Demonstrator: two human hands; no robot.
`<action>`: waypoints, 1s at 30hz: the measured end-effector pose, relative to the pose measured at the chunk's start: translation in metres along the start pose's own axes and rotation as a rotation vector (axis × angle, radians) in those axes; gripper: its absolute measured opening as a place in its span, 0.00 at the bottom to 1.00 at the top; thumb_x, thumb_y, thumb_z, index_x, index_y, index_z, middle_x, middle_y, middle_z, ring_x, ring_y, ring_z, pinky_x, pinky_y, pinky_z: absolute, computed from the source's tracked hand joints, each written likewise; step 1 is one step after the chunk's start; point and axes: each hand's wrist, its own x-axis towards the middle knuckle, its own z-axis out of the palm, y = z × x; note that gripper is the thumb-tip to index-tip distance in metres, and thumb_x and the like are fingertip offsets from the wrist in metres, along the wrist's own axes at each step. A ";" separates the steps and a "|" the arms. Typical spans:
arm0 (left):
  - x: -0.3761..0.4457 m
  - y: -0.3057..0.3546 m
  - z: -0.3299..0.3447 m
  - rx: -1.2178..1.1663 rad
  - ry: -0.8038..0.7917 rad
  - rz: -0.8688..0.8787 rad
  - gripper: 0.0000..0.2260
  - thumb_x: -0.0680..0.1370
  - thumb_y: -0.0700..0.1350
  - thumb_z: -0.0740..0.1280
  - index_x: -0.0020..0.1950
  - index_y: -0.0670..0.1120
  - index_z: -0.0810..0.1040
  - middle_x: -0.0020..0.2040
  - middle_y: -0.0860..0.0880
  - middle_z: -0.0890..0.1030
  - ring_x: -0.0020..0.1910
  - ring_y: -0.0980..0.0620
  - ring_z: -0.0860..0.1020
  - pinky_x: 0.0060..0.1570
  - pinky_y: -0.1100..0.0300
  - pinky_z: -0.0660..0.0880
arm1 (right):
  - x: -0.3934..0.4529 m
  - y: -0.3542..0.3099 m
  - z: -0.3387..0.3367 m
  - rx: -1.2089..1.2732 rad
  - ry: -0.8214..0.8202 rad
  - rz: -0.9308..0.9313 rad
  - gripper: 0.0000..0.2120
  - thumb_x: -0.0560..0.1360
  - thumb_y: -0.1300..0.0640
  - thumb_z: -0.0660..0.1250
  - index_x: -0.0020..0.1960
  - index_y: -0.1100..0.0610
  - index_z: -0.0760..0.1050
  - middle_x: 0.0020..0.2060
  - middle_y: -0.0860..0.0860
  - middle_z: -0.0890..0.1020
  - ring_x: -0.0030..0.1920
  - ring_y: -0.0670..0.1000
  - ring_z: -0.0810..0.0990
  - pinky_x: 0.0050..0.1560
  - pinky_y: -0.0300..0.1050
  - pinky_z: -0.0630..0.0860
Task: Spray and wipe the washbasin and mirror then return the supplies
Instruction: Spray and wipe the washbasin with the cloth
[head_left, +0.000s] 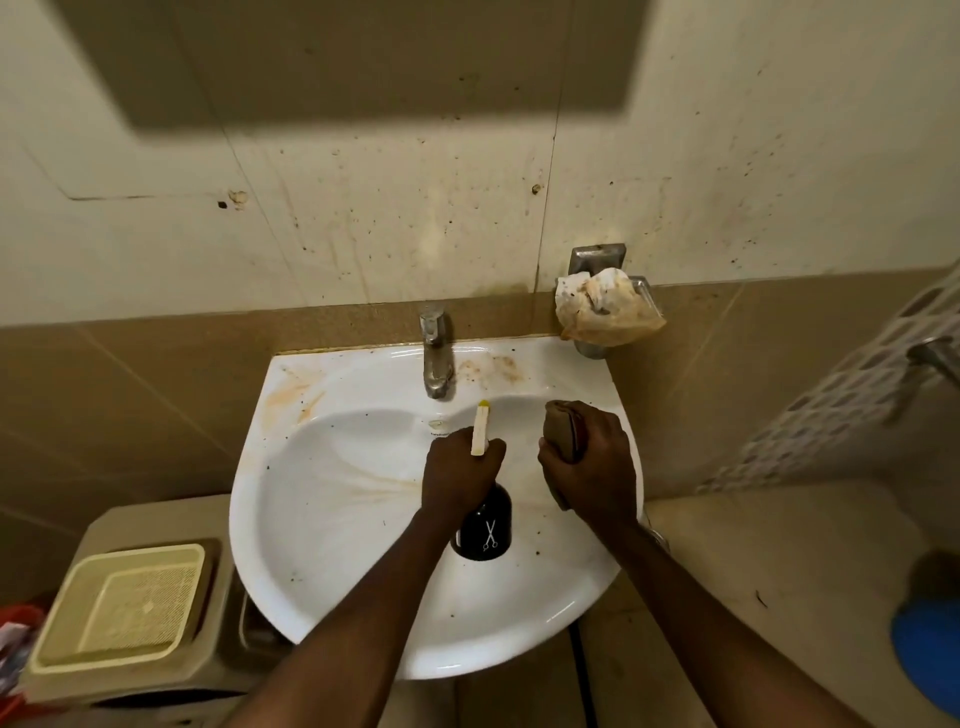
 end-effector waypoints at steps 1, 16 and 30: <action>0.001 0.001 -0.001 -0.012 0.001 0.004 0.14 0.74 0.46 0.64 0.30 0.44 0.68 0.26 0.47 0.72 0.26 0.52 0.70 0.30 0.57 0.67 | 0.002 0.000 0.001 0.001 0.001 0.001 0.26 0.68 0.54 0.75 0.64 0.58 0.74 0.58 0.57 0.78 0.58 0.58 0.76 0.55 0.49 0.74; 0.018 0.000 -0.008 -0.081 -0.018 -0.029 0.14 0.74 0.48 0.66 0.38 0.36 0.75 0.34 0.40 0.81 0.33 0.44 0.78 0.35 0.53 0.73 | 0.051 -0.003 0.023 -0.075 0.017 -0.019 0.28 0.67 0.51 0.75 0.65 0.57 0.72 0.59 0.58 0.76 0.57 0.60 0.75 0.50 0.50 0.73; 0.048 -0.026 -0.005 -0.158 -0.011 -0.022 0.14 0.75 0.47 0.68 0.41 0.35 0.76 0.35 0.39 0.81 0.33 0.45 0.79 0.36 0.55 0.75 | 0.150 -0.028 0.109 -0.459 -0.452 -0.605 0.24 0.71 0.45 0.70 0.63 0.55 0.74 0.60 0.59 0.74 0.63 0.64 0.67 0.59 0.57 0.72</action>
